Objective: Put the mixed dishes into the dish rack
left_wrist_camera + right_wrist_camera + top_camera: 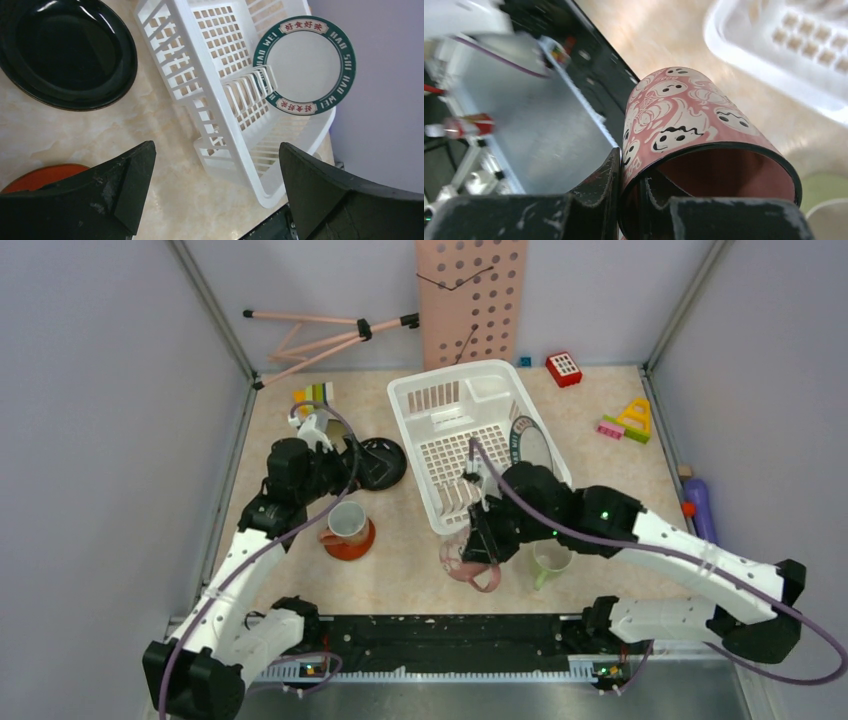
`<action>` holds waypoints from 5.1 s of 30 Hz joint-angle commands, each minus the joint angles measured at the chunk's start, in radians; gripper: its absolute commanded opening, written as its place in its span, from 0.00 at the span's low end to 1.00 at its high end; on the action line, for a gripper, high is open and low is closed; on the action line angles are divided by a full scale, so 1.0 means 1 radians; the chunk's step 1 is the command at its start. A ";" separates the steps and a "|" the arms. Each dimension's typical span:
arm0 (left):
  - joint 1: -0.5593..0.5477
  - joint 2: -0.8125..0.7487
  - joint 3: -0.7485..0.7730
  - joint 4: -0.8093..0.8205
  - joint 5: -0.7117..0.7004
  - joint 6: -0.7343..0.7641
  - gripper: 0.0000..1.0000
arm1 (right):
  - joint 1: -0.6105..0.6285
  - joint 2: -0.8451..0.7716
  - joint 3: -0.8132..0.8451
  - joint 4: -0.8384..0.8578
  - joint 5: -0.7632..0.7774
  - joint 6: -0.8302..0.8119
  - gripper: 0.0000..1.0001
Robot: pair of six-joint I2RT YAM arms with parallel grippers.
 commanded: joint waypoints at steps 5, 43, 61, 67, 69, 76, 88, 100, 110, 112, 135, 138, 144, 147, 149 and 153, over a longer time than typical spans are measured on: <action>0.051 -0.102 -0.020 0.155 0.143 -0.175 0.98 | -0.233 0.031 0.235 0.281 -0.195 -0.017 0.00; -0.153 0.206 -0.058 0.973 0.447 -0.901 0.85 | -0.477 0.181 -0.137 1.780 -0.350 0.424 0.00; -0.231 0.298 0.037 0.909 0.317 -0.730 0.00 | -0.476 0.171 -0.230 1.841 -0.335 0.364 0.23; -0.231 0.281 0.165 0.515 0.136 -0.382 0.00 | -0.491 0.059 -0.274 1.563 -0.149 0.273 0.72; -0.231 0.291 0.212 0.436 0.078 -0.295 0.00 | -0.494 0.027 -0.277 1.477 -0.089 0.258 0.79; -0.231 0.423 0.379 0.306 -0.073 -0.088 0.00 | -0.512 -0.028 -0.238 1.138 0.120 0.239 0.88; -0.236 0.713 0.586 0.327 -0.171 0.048 0.00 | -0.515 -0.141 -0.268 1.002 0.288 0.139 0.88; -0.237 0.667 0.623 0.316 -0.115 0.034 0.00 | -0.517 0.033 -0.082 0.790 0.257 0.051 0.87; -0.232 0.688 0.646 0.454 0.037 -0.014 0.00 | -0.575 0.207 0.170 0.583 0.152 0.050 0.87; -0.233 0.679 0.623 0.501 0.079 0.003 0.00 | -0.618 0.252 0.229 0.559 0.067 0.093 0.86; -0.239 0.839 0.473 1.198 0.208 0.186 0.00 | -0.696 0.679 0.766 0.241 0.022 0.249 0.99; -0.240 0.886 0.475 1.250 0.159 0.173 0.00 | -0.695 0.708 0.791 0.242 0.071 0.248 0.99; -0.239 0.995 0.521 1.335 0.062 0.122 0.00 | -0.696 0.779 0.833 0.259 0.072 0.237 0.99; -0.238 1.047 0.560 1.350 0.044 0.103 0.00 | -0.695 0.817 0.857 0.249 0.091 0.234 0.99; -0.238 1.077 0.576 1.349 0.032 0.099 0.00 | -0.697 0.828 0.857 0.258 0.105 0.232 0.99; -0.238 1.127 0.611 1.343 0.025 0.088 0.00 | -0.703 0.860 0.866 0.278 0.102 0.226 0.99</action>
